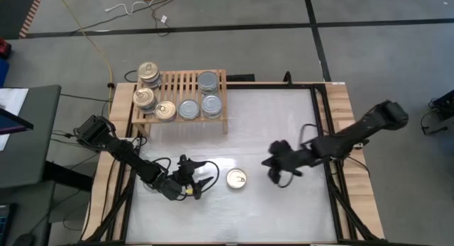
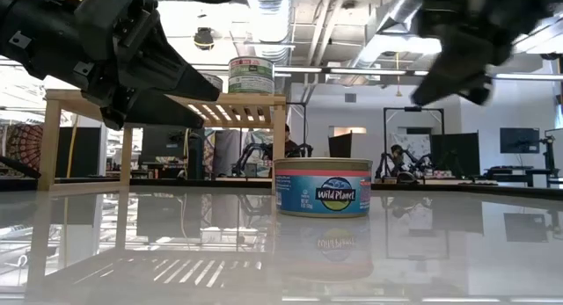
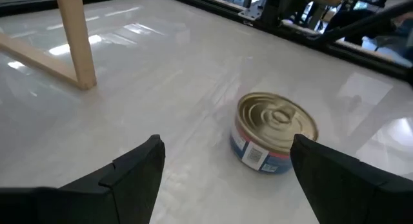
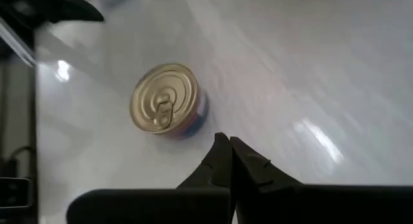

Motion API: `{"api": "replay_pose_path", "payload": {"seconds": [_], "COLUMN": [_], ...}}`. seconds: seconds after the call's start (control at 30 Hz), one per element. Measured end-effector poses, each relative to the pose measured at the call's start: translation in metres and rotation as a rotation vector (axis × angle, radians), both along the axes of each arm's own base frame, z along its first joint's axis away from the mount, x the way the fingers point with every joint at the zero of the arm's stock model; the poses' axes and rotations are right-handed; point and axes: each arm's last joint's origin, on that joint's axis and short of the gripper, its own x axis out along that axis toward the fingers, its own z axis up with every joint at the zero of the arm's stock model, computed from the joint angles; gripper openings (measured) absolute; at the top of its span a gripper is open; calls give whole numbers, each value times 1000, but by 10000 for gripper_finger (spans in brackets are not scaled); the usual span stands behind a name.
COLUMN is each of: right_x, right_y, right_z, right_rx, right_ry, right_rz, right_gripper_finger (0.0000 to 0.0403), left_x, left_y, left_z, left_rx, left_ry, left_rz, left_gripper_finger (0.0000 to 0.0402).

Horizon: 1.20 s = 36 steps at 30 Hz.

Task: Stack canned seafood by type on shelf
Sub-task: Stack the blue tuna can on top of the bottom right blue tuna can on the shelf

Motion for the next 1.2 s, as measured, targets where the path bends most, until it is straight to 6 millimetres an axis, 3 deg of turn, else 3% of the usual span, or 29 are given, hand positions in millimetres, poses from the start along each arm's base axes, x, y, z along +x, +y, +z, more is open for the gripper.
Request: {"api": "replay_pose_path", "payload": {"seconds": [0.2, 0.3, 0.47, 0.77, 1.0, 1.2], "right_x": [-39, -45, -49, -37, -29, -16], "right_y": [2, 2, 2, -4, -8, 1], "right_z": [-22, -41, -70, -87, -98, -101], "right_rx": [-2, 0, 14, 9, 24, 19], "right_ry": [-230, -312, -378, -397, -367, -347], "right_rz": [-67, -86, -63, -120, -170, -157], "right_gripper_finger": [21, 21, 21, 21, 41, 65], "left_x": [1, 4, 25, 64, 68, 70], "left_y": [2, 0, -19, -41, -41, -35], "left_z": [0, 2, 4, 3, 6, 5], "left_rx": [-54, -93, -48, -19, -45, -47], "left_ry": [-23, -42, -28, 124, 145, 156], "left_rz": [23, 33, 0, 54, 89, 110], "left_gripper_finger": [320, 320, 320, 320, 320, 320]}}
